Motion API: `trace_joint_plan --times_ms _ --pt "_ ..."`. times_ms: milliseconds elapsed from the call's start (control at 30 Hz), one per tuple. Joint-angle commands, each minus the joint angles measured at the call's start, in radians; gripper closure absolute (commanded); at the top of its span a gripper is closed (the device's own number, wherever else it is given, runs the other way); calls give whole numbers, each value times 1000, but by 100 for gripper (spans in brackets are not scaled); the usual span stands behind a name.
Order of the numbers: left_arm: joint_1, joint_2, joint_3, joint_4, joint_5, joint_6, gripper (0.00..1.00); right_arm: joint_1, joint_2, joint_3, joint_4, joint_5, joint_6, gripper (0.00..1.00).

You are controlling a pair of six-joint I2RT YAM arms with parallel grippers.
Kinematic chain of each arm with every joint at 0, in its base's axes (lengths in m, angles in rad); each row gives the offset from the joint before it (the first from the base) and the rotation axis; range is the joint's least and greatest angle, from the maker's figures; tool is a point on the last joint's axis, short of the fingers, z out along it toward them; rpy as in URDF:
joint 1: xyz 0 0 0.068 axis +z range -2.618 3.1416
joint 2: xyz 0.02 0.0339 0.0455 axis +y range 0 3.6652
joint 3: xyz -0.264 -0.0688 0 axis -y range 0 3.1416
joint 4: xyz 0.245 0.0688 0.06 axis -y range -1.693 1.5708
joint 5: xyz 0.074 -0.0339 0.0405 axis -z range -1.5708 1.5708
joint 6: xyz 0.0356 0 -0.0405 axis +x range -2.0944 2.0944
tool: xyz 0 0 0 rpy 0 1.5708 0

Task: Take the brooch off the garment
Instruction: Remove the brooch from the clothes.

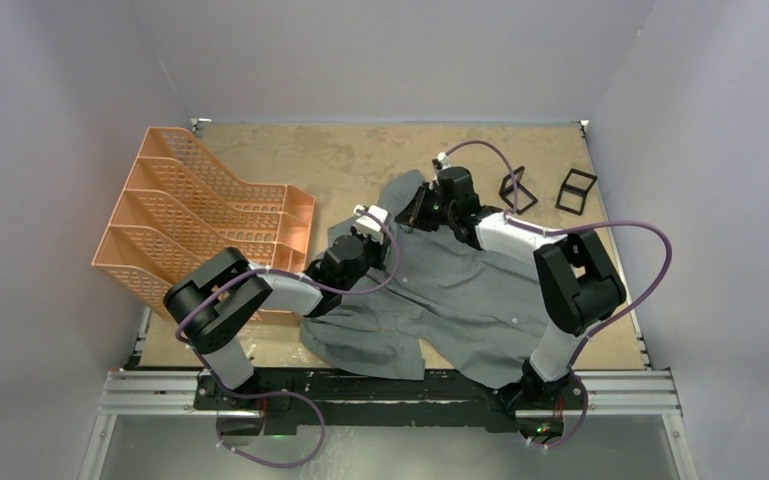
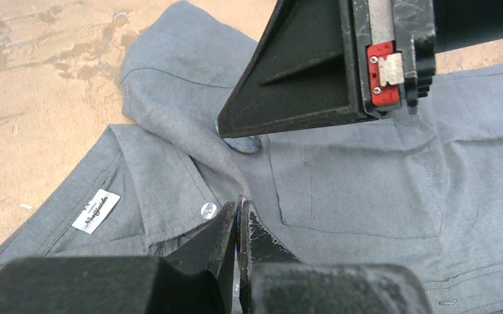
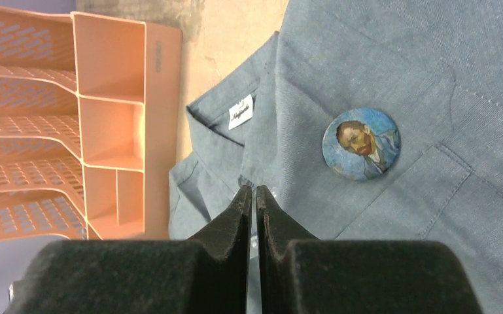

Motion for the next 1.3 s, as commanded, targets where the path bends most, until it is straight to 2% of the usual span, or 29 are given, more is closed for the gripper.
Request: trace_joint_plan --times_ms 0,533,767,833,967,1067,1267 --pt "-7 -29 -24 158 -1 29 100 5 8 44 -29 46 4 91" --pt "-38 36 -58 327 -72 37 100 16 38 -54 35 -23 -10 91" --pt "-41 44 -68 353 -83 10 100 5 -11 -109 35 -36 -47 90" --pt "-41 39 -77 353 -83 2 100 -19 -42 -146 95 -63 -59 88" --pt "-41 42 -87 360 -60 -8 100 -65 -86 -232 231 -142 -67 69" --pt "-42 38 -98 374 -46 -9 100 -86 -113 -281 300 -156 -82 60" --pt "-41 13 -107 376 -26 -18 100 -90 -130 -333 438 -192 -112 55"
